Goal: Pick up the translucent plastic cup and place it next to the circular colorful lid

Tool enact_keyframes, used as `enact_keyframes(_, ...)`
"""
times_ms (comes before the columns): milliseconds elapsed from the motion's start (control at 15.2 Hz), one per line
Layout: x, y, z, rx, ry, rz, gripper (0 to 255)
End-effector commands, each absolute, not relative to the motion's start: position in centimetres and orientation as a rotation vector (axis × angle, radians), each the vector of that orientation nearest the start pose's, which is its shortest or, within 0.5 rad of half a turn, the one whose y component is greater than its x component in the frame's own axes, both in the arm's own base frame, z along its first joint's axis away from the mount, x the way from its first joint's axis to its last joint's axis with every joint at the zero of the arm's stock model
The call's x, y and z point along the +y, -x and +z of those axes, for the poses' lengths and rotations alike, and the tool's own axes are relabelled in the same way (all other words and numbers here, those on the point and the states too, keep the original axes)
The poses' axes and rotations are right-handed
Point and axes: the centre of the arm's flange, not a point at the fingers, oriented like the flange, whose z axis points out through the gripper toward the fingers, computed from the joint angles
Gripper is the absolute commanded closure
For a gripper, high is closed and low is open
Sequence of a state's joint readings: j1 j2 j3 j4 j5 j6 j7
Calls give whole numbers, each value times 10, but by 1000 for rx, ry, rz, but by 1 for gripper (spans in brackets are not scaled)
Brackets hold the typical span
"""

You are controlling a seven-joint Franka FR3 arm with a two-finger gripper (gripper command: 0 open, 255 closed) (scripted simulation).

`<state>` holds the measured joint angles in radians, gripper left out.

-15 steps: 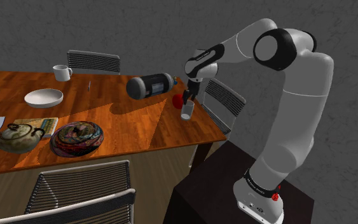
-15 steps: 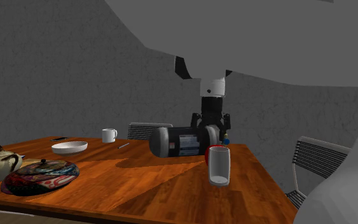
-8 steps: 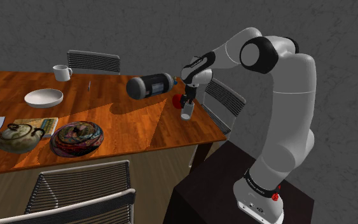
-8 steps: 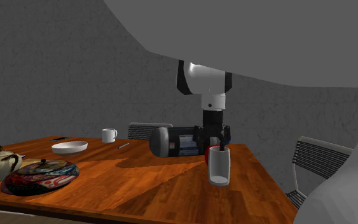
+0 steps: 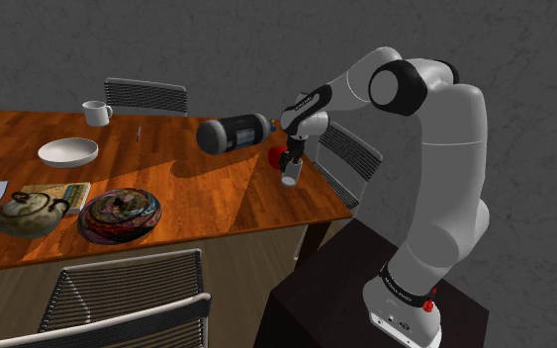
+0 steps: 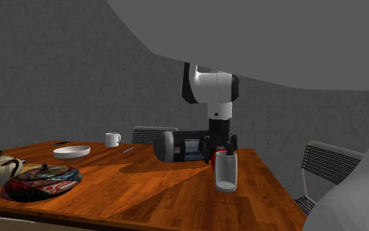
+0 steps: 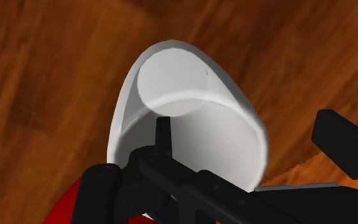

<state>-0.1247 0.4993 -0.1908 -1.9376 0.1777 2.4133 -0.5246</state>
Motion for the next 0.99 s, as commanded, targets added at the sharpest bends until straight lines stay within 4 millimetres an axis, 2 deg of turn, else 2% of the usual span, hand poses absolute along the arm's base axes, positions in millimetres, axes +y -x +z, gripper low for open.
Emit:
enact_keyframes(0, -188, -593, 228, -152, 3110, -2, 0)
enact_keyframes(132, -188, -593, 228, -152, 3110, -2, 0)
enact_keyframes(198, -188, -593, 228, -152, 3110, -2, 255)
enact_keyframes(792, -188, -593, 228, -152, 3110, -2, 255)
enact_keyframes(924, -188, -593, 238, -152, 3110, -2, 255)
